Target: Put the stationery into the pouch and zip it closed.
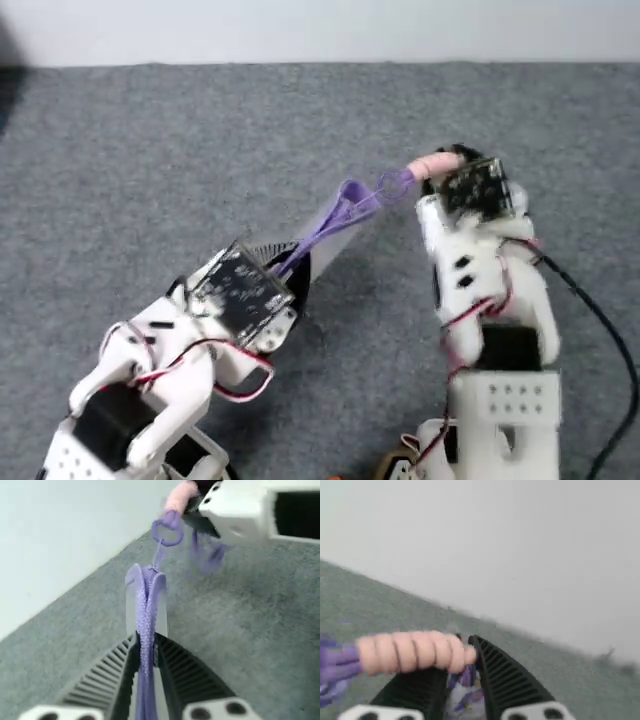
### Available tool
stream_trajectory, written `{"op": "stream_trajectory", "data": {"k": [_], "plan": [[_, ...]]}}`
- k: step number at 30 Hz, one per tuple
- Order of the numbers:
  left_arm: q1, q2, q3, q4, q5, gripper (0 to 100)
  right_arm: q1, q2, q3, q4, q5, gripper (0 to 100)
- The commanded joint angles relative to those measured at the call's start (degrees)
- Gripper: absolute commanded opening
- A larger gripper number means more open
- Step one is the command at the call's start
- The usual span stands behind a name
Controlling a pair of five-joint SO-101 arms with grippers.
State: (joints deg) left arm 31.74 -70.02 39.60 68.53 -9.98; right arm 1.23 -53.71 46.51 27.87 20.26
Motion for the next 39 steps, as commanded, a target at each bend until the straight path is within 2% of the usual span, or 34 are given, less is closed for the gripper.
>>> {"op": "stream_trajectory", "data": {"k": [1, 7, 12, 15, 18, 29, 35, 39], "plan": [[-1.23, -4.48, -0.48, 2.29, 1.23, 1, 4.09, 3.56, -0.70, -2.59, 0.09, 0.6], [-1.23, -6.07, -0.40, 3.25, 2.64, 1, -0.84, 1.54, -0.70, -1.10, 0.00, 0.6], [-1.23, -5.89, -0.40, 3.25, 2.29, 2, -9.19, -7.87, -0.79, 4.88, 0.00, 0.6], [-1.58, -5.89, -0.31, 3.43, 2.73, 11, -13.05, -13.32, -0.79, 6.90, 0.26, 0.6], [-4.04, -5.71, -0.57, 3.43, 6.86, 22, -15.34, -17.45, -1.32, 8.48, 0.35, 0.6], [-5.10, -4.22, -0.48, 3.43, 6.42, 22, -24.92, -18.95, -11.87, 17.10, 0.35, 0.6], [-5.45, -0.62, -2.95, 1.85, 6.07, 22, -29.93, -18.95, -14.33, 17.45, 0.53, 0.6], [-5.63, -0.26, -4.97, 2.29, 3.69, 22, -32.84, -18.95, -14.77, 16.92, 3.43, 0.6]]}}
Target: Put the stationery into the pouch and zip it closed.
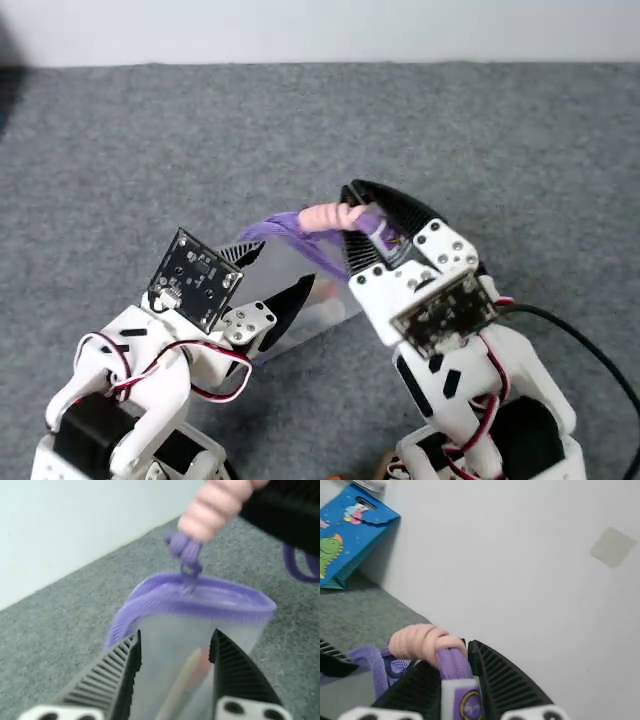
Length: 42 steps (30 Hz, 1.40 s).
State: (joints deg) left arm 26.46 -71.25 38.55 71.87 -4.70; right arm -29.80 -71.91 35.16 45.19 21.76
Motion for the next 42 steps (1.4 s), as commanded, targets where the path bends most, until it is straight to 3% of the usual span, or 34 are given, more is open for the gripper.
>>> {"op": "stream_trajectory", "data": {"k": [1, 7, 12, 21, 28, 38, 42], "plan": [[-1.05, 0.88, -4.00, -1.05, -2.11, 21, -2.24, -0.75, -3.78, -0.40, 2.11, 0.6], [-9.05, 0.88, -6.20, -1.14, -7.47, 20, -5.76, -0.75, -4.92, -0.22, 2.11, 0.6], [-10.46, 0.79, -7.78, -0.26, -7.91, 20, -10.42, -0.66, -4.84, 0.13, 2.11, 0.6], [-13.36, 0.53, -15.96, 13.19, -7.82, 20, -13.49, 2.77, -5.19, -2.33, 1.85, 0.6], [-13.54, 0.53, -16.57, 20.13, -11.16, 20, -21.58, 3.38, -5.19, -3.03, 2.11, 0.6], [-13.54, 0.53, -16.31, 22.42, -11.25, 20, -22.11, 3.12, -5.19, -1.01, 1.76, 0.6], [-13.54, 0.53, -16.22, 22.42, -10.81, 20, -16.75, 3.56, -5.01, -1.71, -0.18, 0.6]]}}
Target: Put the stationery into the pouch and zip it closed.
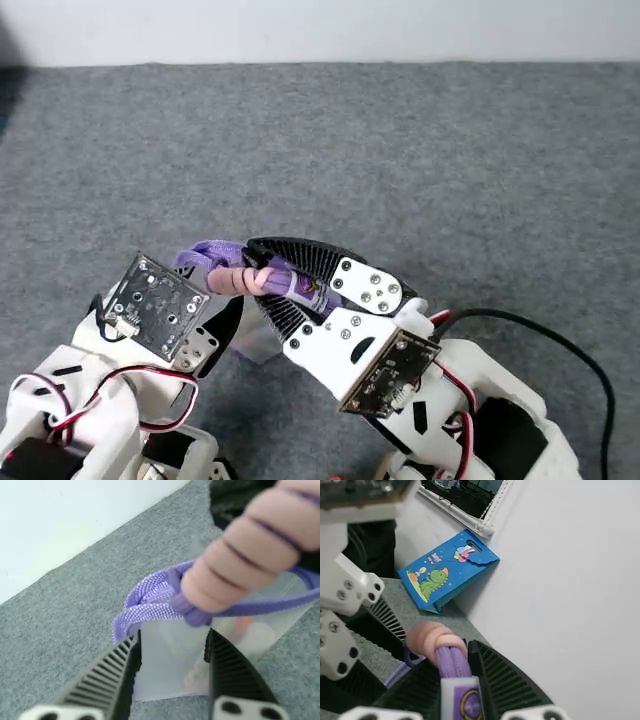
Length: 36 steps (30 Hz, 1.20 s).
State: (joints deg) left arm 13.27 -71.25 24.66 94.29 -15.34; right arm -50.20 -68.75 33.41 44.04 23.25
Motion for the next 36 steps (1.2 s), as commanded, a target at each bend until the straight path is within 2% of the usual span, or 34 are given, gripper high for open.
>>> {"op": "stream_trajectory", "data": {"k": [1, 4, 9, 14, 19, 26, 33, 36], "plan": [[-0.35, 0.53, -2.33, -0.09, -0.09, 19, 5.67, 0.48, -2.99, -1.71, -3.34, 0.6], [-1.41, 0.53, -2.51, -1.76, 5.27, 19, 12.62, 3.03, -3.16, -4.97, -6.86, 0.6], [-8.35, 0.53, -2.51, -6.68, 10.81, 19, 21.41, 8.66, -3.43, -14.29, -9.58, 0.6], [-10.55, 0.53, -2.68, -9.05, 11.16, 19, 23.34, 14.29, -3.96, -22.37, -8.97, 0.6], [-10.55, 0.44, -2.68, -9.23, 11.25, 19, 23.25, 21.93, -11.52, -24.13, -7.47, 0.6], [-10.55, 0.44, -3.65, -8.97, 12.92, 19, 23.08, 35.74, -30.59, -23.16, -7.30, 0.6], [-10.55, 0.44, -5.49, -8.88, 12.92, 19, 19.82, 37.58, -37.36, -9.27, -6.77, 0.6], [-10.55, 0.44, -5.49, -8.88, 13.01, 19, 20.18, 36.53, -37.36, -3.30, -11.16, 0.6]]}}
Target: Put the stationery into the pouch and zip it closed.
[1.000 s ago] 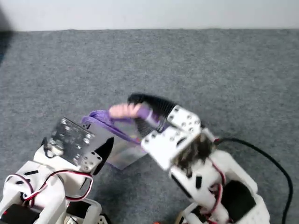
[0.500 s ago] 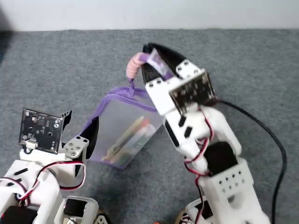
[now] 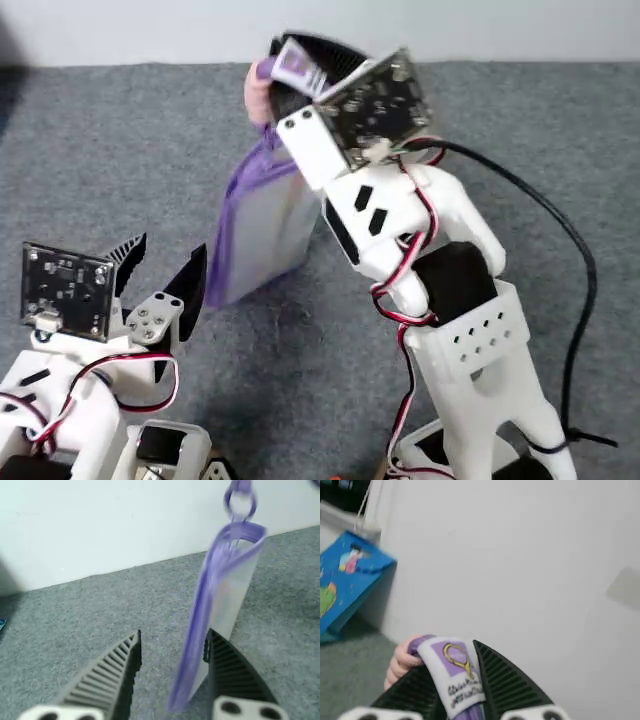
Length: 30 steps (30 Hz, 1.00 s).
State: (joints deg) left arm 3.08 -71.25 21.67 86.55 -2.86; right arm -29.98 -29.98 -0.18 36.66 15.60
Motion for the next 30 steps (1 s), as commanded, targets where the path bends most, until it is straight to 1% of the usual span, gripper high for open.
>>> {"op": "stream_trajectory", "data": {"k": [1, 5, 9, 12, 16, 18, 23, 27, 30], "plan": [[-0.35, 0.44, -2.51, -1.14, 0.62, 19, -0.04, -2.59, -3.78, 6.02, -4.92, 0.6], [-0.09, 0.44, -2.51, -1.14, 0.62, 19, -0.48, -5.23, -3.78, 13.05, -6.68, 0.6], [1.23, 0.53, -2.51, -1.49, 0.79, 20, -0.48, -6.55, -3.78, 15.52, -6.68, 0.6], [7.47, 0.62, -2.51, -1.23, 0.97, 20, -0.48, -6.73, -3.78, 15.52, -6.68, 0.6], [15.38, 1.05, -3.21, -1.14, 6.68, 22, -1.54, -6.55, -3.78, 15.52, -6.68, 0.6], [17.23, 1.14, -3.21, -1.41, 8.18, 23, -1.63, -6.46, -3.78, 15.52, -6.68, 0.6], [17.32, 2.90, -0.04, -3.34, 6.68, 24, -1.80, -6.55, -3.78, 15.52, -6.68, 0.6], [17.32, 5.19, 3.03, -9.49, 6.24, 24, -3.56, -6.81, -3.78, 15.52, -6.24, 0.6], [17.32, 7.38, 6.81, -13.63, 3.69, 24, -4.00, -6.81, -3.78, 15.52, -6.24, 0.6]]}}
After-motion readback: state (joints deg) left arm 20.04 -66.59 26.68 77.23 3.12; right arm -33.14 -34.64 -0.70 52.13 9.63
